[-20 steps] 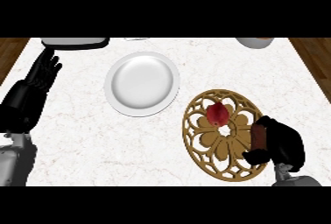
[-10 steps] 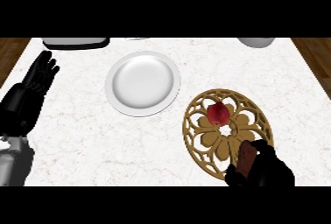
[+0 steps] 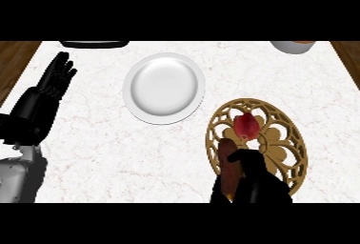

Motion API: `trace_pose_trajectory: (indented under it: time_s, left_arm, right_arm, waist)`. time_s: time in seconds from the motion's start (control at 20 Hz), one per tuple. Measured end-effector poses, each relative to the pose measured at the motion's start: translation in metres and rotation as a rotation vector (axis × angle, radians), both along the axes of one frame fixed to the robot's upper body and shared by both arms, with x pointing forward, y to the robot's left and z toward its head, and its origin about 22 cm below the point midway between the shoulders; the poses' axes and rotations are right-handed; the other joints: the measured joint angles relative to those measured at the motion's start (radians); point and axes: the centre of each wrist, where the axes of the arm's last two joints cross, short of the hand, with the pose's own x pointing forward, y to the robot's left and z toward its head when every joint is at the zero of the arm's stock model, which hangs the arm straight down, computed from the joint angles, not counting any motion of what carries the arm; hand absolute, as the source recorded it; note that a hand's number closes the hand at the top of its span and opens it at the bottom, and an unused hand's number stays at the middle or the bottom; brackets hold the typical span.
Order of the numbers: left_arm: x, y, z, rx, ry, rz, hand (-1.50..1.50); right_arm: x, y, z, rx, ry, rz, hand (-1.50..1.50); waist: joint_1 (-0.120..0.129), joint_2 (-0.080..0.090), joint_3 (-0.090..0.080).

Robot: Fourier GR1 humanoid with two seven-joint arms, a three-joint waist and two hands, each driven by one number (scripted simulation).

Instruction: Pick the sweet potato from the placemat and place it in the plate

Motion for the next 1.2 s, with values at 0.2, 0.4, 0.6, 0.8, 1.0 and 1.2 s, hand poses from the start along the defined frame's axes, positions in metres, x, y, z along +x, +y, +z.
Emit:
trace_pose_trajectory:
  time_s: [0.2,0.4,0.6,0.8,1.0,1.2]
  left_arm:
    - [0.002,-0.005,-0.001,-0.003,-0.002,-0.015,0.0]
    - [0.008,-0.01,0.004,0.0,-0.007,-0.029,0.0]
    - [0.011,-0.013,0.007,0.0,-0.015,-0.047,0.0]
    - [0.017,-0.016,0.008,-0.001,-0.019,-0.061,0.0]
    - [0.02,-0.021,0.008,-0.004,-0.021,-0.081,0.0]
    - [0.023,-0.028,0.01,-0.001,-0.025,-0.098,0.0]
  right_arm:
    - [0.012,0.012,0.01,0.0,-0.056,0.061,1.5]
    - [0.037,0.02,0.018,-0.005,-0.083,0.087,1.5]
    - [0.068,0.025,0.029,0.01,-0.088,0.1,1.5]
    - [0.101,0.028,0.039,0.039,-0.078,0.098,1.5]
    - [0.137,0.027,0.043,0.069,-0.048,0.074,1.5]
    - [0.171,0.027,0.04,0.083,-0.001,0.035,1.5]
  waist:
    - [0.016,0.006,0.001]
    - [0.031,0.012,0.001]
    - [0.05,0.017,0.002]
    - [0.065,0.023,0.002]
    - [0.081,0.029,0.002]
    - [0.096,0.031,0.003]
